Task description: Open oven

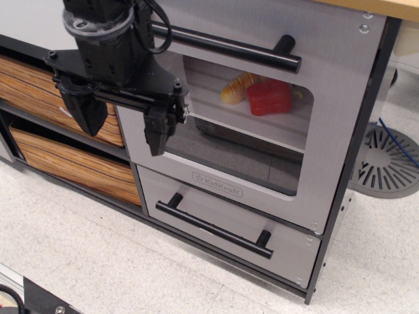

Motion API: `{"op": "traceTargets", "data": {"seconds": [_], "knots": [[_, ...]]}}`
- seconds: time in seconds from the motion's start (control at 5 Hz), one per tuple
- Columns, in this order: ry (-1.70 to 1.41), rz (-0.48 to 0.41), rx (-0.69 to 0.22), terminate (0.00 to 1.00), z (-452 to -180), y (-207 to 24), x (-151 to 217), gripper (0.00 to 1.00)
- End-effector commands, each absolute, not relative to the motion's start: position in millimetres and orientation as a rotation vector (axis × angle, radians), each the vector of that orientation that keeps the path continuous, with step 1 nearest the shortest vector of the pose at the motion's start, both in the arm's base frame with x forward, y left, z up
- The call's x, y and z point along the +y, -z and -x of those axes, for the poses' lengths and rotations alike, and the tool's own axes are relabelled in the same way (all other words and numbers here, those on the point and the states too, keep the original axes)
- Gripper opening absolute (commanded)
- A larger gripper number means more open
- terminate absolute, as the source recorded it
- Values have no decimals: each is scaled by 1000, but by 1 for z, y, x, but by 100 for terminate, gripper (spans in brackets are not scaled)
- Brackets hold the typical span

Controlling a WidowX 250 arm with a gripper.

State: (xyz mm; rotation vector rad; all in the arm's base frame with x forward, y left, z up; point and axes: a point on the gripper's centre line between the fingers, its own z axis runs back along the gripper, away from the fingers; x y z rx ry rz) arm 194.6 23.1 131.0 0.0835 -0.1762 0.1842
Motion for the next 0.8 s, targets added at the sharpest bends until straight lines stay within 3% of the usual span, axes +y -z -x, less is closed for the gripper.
{"op": "traceTargets", "data": {"seconds": [0.0,0.2,0.6], "knots": [[-184,-83,-176,0,-195,-131,23,100],[-415,-30,-194,0,-217,-136,26,100],[-926,118,-318,0,-266,-154,55,100]]}}
